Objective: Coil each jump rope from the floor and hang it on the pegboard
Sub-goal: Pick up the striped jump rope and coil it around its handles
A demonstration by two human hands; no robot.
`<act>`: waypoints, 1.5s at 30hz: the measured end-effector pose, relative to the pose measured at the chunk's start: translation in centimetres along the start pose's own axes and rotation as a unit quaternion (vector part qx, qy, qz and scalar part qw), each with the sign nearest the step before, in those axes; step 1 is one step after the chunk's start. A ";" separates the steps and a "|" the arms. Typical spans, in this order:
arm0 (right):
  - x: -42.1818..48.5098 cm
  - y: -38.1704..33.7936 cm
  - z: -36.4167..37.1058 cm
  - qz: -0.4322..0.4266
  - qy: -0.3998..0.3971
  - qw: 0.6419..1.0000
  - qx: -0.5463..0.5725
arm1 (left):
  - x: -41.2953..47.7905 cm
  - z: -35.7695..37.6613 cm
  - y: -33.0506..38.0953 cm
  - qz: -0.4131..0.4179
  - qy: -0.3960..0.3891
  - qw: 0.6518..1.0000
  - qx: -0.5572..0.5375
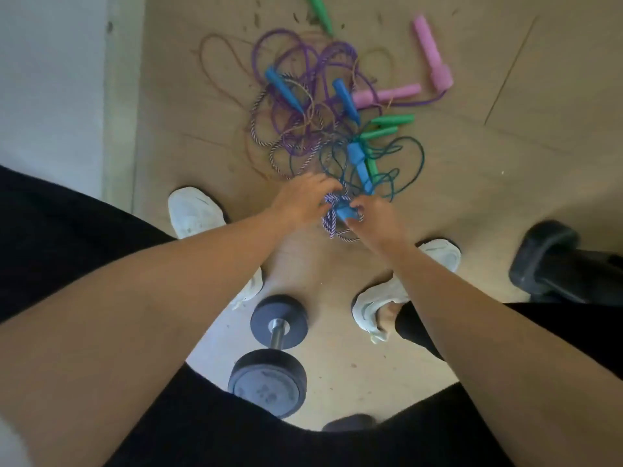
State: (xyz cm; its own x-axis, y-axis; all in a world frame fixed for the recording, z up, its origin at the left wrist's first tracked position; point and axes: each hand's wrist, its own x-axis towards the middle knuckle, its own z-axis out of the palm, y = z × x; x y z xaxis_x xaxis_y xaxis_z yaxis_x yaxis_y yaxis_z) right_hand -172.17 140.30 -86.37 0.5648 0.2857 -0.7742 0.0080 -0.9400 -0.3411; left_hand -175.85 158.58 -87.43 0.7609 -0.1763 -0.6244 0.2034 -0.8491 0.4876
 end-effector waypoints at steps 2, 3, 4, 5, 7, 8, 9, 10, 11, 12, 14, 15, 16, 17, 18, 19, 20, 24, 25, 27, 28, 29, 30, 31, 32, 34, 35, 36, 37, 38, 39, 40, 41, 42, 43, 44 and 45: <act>1.5 2.0 3.3 -0.032 0.038 0.999 -0.011 | 1.8 2.8 -1.2 0.038 -0.002 0.995 0.090; 2.0 2.8 4.5 -0.046 0.057 0.997 -0.025 | 2.3 3.8 -1.8 0.044 0.006 0.992 0.118; 2.4 3.4 5.5 -0.057 0.073 0.995 -0.040 | 2.7 4.6 -2.4 0.046 0.018 0.990 0.132; 2.7 3.8 6.1 -0.065 0.088 0.993 -0.053 | 3.0 5.1 -2.9 0.048 0.038 0.990 0.130; 3.0 4.2 7.0 -0.078 0.113 0.989 -0.059 | 3.4 5.5 -3.9 0.053 0.078 0.990 0.103; 3.2 4.3 7.2 -0.082 0.123 0.988 -0.053 | 3.6 5.2 -4.2 0.058 0.082 0.991 0.087; 3.3 4.3 7.2 -0.083 0.129 0.988 -0.036 | 3.8 4.7 -4.4 0.061 0.073 0.993 0.064; 3.4 4.3 7.2 -0.080 0.131 0.988 -0.009 | 3.9 4.1 -4.7 0.062 0.060 0.996 0.036; 3.5 4.3 6.9 -0.074 0.133 0.988 0.024 | 4.1 3.3 -4.9 0.056 0.046 0.997 0.014; 3.5 4.2 6.4 -0.064 0.131 0.988 0.056 | 4.3 2.4 -5.0 0.047 0.035 0.998 0.002; 3.3 4.1 5.2 -0.051 0.121 0.986 0.104 | 4.8 0.5 -5.3 0.021 -0.002 0.999 -0.027; 3.3 4.1 4.6 -0.052 0.117 0.985 0.119 | 5.2 -0.5 -5.3 0.009 -0.024 0.998 -0.058; 3.2 3.9 4.1 -0.060 0.118 0.983 0.124 | 5.5 -1.5 -5.3 -0.002 -0.041 0.994 -0.100; 3.3 3.7 3.6 -0.065 0.125 0.982 0.126 | 5.7 -2.3 -5.2 -0.018 -0.051 0.987 -0.152; 3.4 3.4 3.4 -0.068 0.137 0.979 0.132 | 5.8 -3.0 -4.9 -0.039 -0.053 0.976 -0.206; 3.5 3.2 3.1 -0.065 0.150 0.975 0.150 | 5.8 -3.4 -4.8 -0.067 -0.046 0.965 -0.251; 3.5 2.9 3.1 -0.062 0.162 0.969 0.179 | 5.9 -3.7 -4.7 -0.094 -0.041 0.953 -0.285; 2.6 1.7 4.0 -0.105 0.233 0.946 0.200 | 6.2 -3.5 -5.2 -0.173 -0.047 0.914 -0.364; 2.4 1.5 4.2 -0.110 0.245 0.946 0.182 | 6.3 -3.4 -5.3 -0.186 -0.048 0.902 -0.385; 2.2 1.3 4.0 -0.116 0.253 0.947 0.158 | 6.4 -3.7 -5.2 -0.207 -0.052 0.879 -0.427; 2.3 1.2 3.8 -0.114 0.253 0.950 0.141 | 6.5 -3.9 -4.9 -0.213 -0.050 0.871 -0.439; 2.3 1.0 3.6 -0.103 0.252 0.955 0.118 | 6.5 -4.2 -4.7 -0.214 -0.045 0.870 -0.441; 2.5 0.8 3.4 -0.086 0.250 0.959 0.103 | 6.4 -4.5 -4.3 -0.211 -0.045 0.872 -0.440; 2.7 0.5 3.0 -0.066 0.249 0.961 0.105 | 6.4 -4.9 -3.8 -0.206 -0.048 0.873 -0.440; 3.0 0.3 2.6 -0.049 0.247 0.961 0.115 | 6.2 -5.4 -3.4 -0.200 -0.049 0.874 -0.441; 3.6 0.1 1.1 -0.035 0.220 0.964 0.147 | 6.0 -6.3 -3.0 -0.180 -0.045 0.889 -0.418; 3.9 0.2 0.2 -0.034 0.188 0.968 0.165 | 6.1 -6.7 -3.1 -0.168 -0.039 0.903 -0.394; 4.1 0.5 -0.8 -0.034 0.154 0.971 0.178 | 6.3 -7.1 -3.3 -0.155 -0.031 0.919 -0.362; 4.3 0.7 -2.1 -0.037 0.124 0.974 0.185 | 6.6 -7.6 -3.3 -0.144 -0.024 0.934 -0.326; 4.3 0.6 -3.4 -0.044 0.102 0.976 0.186 | 6.8 -8.1 -3.3 -0.135 -0.015 0.945 -0.297; 4.1 0.3 -4.8 -0.056 0.086 0.977 0.185 | 6.9 -8.5 -3.2 -0.129 -0.008 0.954 -0.270; 3.7 -0.1 -6.0 -0.066 0.070 0.977 0.188 | 7.0 -8.9 -3.0 -0.121 0.003 0.961 -0.247; 3.3 -0.7 -7.3 -0.076 0.056 0.978 0.187 | 6.8 -9.4 -2.6 -0.114 0.016 0.966 -0.231; 2.7 -1.5 -8.6 -0.093 0.047 0.979 0.175 | 6.4 -10.1 -2.1 -0.103 0.027 0.966 -0.235; 2.0 -2.3 -9.8 -0.112 0.038 0.980 0.158 | 5.8 -10.9 -1.2 -0.085 0.034 0.962 -0.256; 1.2 -3.1 -11.0 -0.134 0.031 0.979 0.148 | 4.8 -11.8 0.1 -0.058 0.035 0.956 -0.286; 0.2 -3.9 -12.2 -0.150 0.027 0.977 0.146 | 3.9 -12.8 1.4 -0.031 0.027 0.947 -0.317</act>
State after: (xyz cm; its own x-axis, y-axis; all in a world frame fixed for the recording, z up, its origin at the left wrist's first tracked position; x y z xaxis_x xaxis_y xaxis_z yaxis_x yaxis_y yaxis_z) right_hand -162.05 141.70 -78.67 0.6153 0.5232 -0.5896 -0.0515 -0.7197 -0.6924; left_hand -164.70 163.07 -81.38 0.7625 -0.0945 -0.6401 0.5655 -0.3833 0.7303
